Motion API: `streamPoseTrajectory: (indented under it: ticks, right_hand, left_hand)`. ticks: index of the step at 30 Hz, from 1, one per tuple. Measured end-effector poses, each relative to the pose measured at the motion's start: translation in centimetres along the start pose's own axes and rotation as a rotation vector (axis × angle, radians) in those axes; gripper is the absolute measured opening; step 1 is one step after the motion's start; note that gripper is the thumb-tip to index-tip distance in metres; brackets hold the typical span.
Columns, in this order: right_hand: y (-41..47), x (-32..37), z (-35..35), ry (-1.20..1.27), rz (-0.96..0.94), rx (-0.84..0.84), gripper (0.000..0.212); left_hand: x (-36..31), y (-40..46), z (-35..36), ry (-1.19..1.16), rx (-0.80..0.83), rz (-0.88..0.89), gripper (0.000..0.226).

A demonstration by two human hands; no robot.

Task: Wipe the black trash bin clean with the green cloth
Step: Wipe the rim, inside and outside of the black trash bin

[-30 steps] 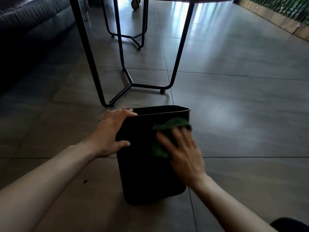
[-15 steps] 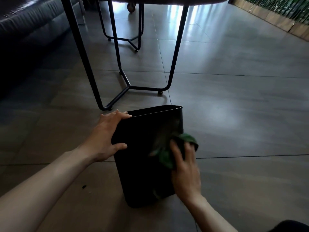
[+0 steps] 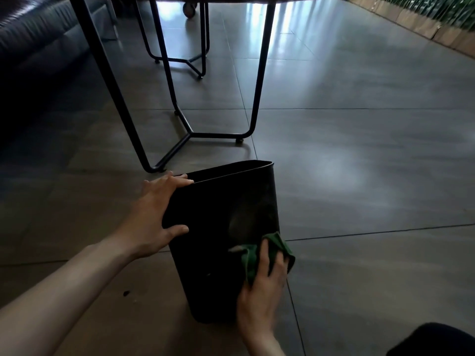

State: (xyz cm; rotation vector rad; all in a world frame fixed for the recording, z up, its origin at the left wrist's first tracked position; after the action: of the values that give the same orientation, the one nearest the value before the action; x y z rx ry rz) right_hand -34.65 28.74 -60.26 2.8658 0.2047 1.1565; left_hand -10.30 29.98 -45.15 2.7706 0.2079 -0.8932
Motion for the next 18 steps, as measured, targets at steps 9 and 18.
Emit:
streamPoseTrajectory:
  ticks: [9,18]
  right_hand:
    - [6.7,12.1,-1.7,-0.047,-0.518,-0.073,0.071]
    - [2.9,4.8,-0.8,0.134,0.154,-0.103,0.083]
  left_hand:
    - [-0.3,-0.3,-0.2,0.008,-0.018,-0.008,0.085]
    - [-0.2,-0.5,0.2,0.001,-0.009,0.024,0.087]
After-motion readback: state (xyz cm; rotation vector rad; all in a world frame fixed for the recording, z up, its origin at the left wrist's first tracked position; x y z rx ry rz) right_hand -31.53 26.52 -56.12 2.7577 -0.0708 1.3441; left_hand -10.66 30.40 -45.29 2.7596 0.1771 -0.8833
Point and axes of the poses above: each hand's wrist, its own y-axis towards the middle knuckle, its own z-axis out of the palm, x = y × z, the point moved 7 cm from there along y, towards the middle knuckle, and after that the axes turned 1 degree about -y, right-handed, at the moved point
